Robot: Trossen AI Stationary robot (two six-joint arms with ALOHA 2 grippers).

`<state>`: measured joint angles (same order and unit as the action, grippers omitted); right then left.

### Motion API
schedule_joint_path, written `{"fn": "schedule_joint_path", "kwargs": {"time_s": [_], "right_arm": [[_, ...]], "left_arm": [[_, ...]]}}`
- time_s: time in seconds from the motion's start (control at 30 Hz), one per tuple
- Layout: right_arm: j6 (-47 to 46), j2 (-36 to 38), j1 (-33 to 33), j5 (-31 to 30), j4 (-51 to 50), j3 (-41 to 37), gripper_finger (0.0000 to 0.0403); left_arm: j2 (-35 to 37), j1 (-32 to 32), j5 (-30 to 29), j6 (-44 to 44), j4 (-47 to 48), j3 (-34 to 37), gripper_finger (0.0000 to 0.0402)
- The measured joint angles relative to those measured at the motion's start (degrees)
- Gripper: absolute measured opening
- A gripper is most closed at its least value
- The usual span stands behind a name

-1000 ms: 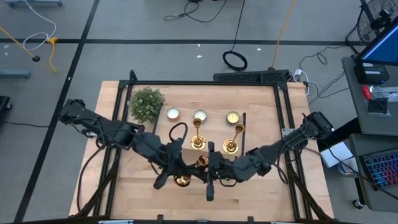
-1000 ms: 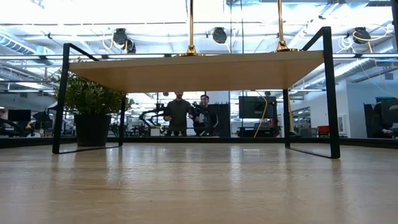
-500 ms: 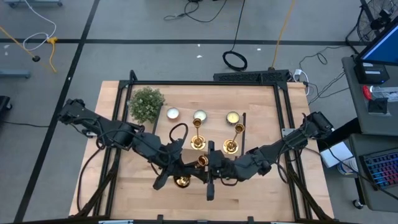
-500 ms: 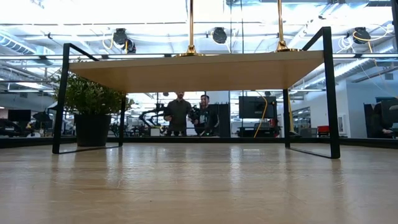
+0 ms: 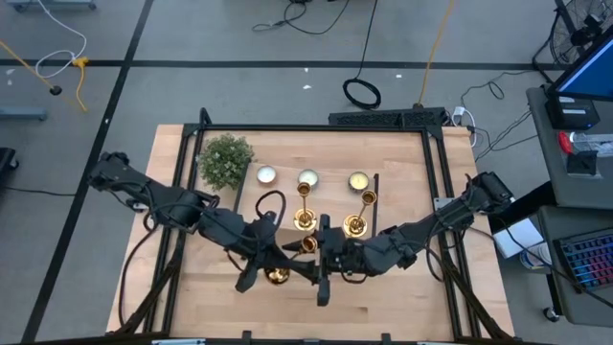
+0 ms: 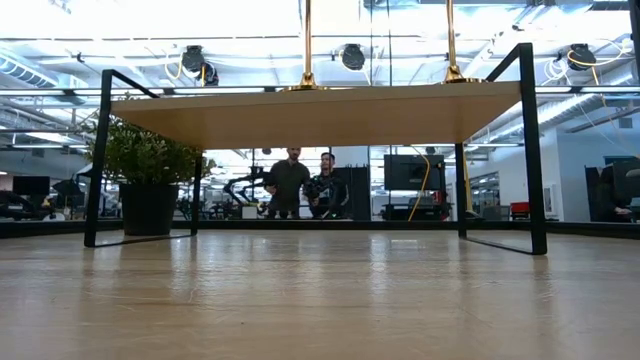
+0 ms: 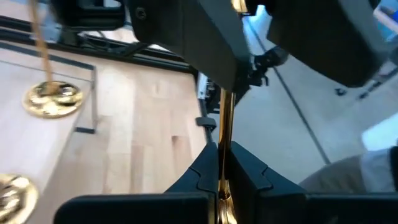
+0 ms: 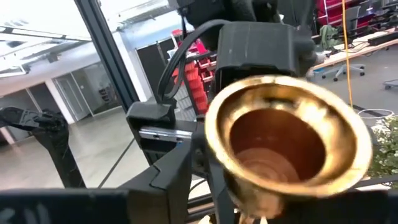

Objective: Pick & Place candle stick holders
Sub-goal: Put the gold candle holder on the shelf

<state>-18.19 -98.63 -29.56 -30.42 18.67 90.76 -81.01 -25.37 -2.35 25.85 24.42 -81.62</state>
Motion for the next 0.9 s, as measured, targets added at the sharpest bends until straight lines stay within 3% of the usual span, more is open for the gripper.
{"fn": "schedule_joint_path", "kwargs": {"time_s": [0.5,0.63,0.8,0.9], "right_arm": [[0.4,-0.1,0.3,-1.6,4.2,0.0,0.0177],[1.3,0.0,-0.8,3.0,6.8,0.0,0.0177],[4.1,0.0,-0.6,2.4,10.2,0.0,0.0178],[4.3,0.5,-0.9,2.9,10.7,0.0,0.0176]], "left_arm": [[9.3,-5.3,-24.6,2.5,11.2,0.0,0.0014],[11.1,-6.0,-35.4,5.4,14.9,0.0,0.0015],[11.5,-7.1,-34.5,6.9,18.1,0.1,0.0014],[11.7,-7.4,-37.2,7.3,18.5,0.1,0.0014]]}}
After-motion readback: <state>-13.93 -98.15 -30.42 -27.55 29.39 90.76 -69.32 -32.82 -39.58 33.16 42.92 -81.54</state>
